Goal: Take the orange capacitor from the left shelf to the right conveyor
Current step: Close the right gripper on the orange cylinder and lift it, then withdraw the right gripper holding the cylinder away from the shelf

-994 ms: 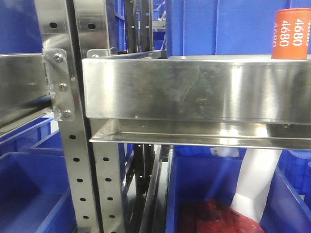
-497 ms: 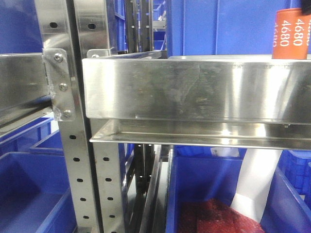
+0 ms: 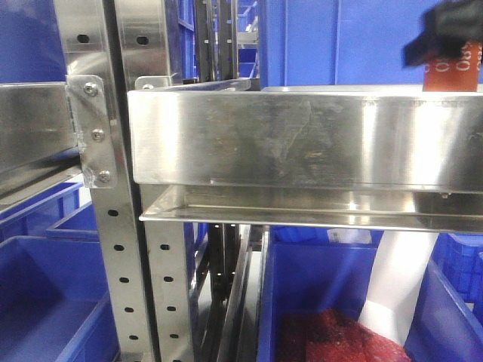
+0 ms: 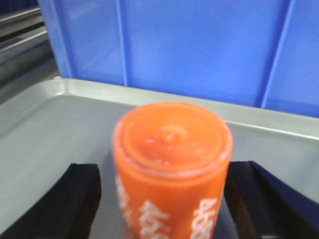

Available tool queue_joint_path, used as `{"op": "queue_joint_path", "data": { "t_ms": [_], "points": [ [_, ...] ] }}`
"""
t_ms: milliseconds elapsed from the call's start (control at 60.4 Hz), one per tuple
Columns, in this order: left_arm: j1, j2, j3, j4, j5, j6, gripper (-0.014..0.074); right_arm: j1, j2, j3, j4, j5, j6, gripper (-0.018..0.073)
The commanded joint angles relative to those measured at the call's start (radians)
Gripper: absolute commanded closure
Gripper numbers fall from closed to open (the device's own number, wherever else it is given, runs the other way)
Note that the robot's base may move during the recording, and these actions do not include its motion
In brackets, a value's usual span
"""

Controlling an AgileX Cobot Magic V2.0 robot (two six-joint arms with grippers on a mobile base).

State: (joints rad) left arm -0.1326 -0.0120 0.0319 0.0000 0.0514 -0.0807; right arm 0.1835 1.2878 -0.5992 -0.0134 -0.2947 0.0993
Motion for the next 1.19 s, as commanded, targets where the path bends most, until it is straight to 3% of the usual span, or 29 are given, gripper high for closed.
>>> {"op": "queue_joint_path", "data": {
  "t_ms": [0, 199, 298, 497, 861, 1176],
  "points": [
    [-0.003, -0.019, -0.005, 0.000, -0.089, -0.001, 0.0701, -0.012, 0.000, -0.040, 0.000, -0.132, 0.000, 0.0015],
    [-0.003, -0.019, -0.005, 0.000, -0.089, -0.001, 0.0701, -0.013, 0.004, -0.042, 0.000, -0.160, 0.000, 0.0276],
    [-0.003, -0.019, -0.005, 0.000, -0.089, -0.001, 0.0701, -0.013, -0.002, -0.055, -0.014, -0.159, 0.000, 0.0357],
    [-0.003, -0.019, -0.005, 0.000, -0.089, -0.001, 0.0701, -0.013, -0.108, -0.096, -0.054, -0.020, 0.000, 0.0361],
    [-0.003, -0.019, -0.005, 0.000, -0.089, -0.001, 0.0701, -0.013, -0.523, -0.100, -0.072, 0.522, 0.000, 0.0361],
    [-0.003, -0.019, -0.005, 0.000, -0.089, -0.001, 0.0701, -0.013, -0.860, 0.061, -0.072, 0.599, -0.001, 0.0361]
  ]
}}
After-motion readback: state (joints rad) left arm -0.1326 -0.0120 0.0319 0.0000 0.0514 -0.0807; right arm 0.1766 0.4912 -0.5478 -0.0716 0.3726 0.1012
